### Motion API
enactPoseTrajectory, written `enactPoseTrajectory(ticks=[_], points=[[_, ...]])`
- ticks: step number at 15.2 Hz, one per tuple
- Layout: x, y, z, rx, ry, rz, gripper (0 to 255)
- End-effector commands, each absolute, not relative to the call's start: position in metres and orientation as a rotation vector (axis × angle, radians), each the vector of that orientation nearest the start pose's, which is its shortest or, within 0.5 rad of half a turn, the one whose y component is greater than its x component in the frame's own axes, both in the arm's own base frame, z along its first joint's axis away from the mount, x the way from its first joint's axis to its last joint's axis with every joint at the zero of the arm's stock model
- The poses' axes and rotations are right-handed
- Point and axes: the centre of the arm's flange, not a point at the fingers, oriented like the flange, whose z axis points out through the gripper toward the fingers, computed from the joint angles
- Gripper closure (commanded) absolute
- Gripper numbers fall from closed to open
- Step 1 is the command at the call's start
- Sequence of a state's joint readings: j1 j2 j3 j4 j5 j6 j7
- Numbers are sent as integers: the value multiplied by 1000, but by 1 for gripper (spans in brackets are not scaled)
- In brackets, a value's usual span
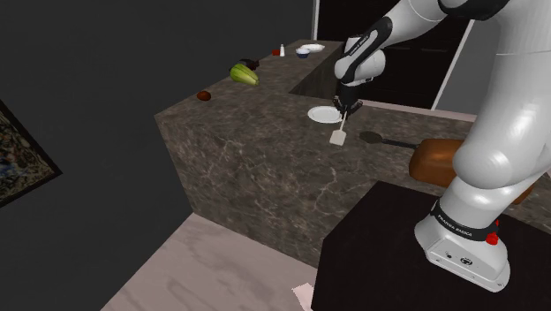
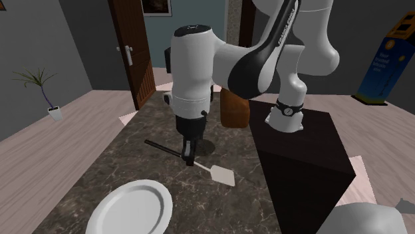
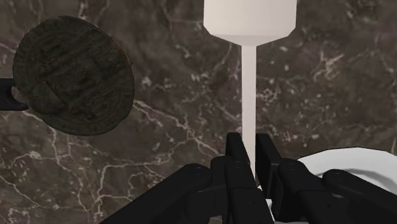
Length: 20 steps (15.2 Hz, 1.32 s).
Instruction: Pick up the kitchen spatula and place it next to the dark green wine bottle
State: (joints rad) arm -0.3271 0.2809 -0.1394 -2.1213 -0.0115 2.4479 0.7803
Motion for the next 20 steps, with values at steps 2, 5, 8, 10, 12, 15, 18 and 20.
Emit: enactPoseTrajectory(ticks=[2,5,8,10,12,15,18,20], points=[[517,-259,300,-2594,1836,-87,255],[517,-259,316,-2594,1836,-87,255],[517,-259,332,-2594,1836,-87,255],[517,-259,342,-2594,1836,-87,255],[517,-259,353,-2594,1836,-87,255],[517,-259,369,-2594,1836,-87,255],[517,-259,385,-2594,1836,-87,255],[517,-259,395,-2594,1836,-87,255]])
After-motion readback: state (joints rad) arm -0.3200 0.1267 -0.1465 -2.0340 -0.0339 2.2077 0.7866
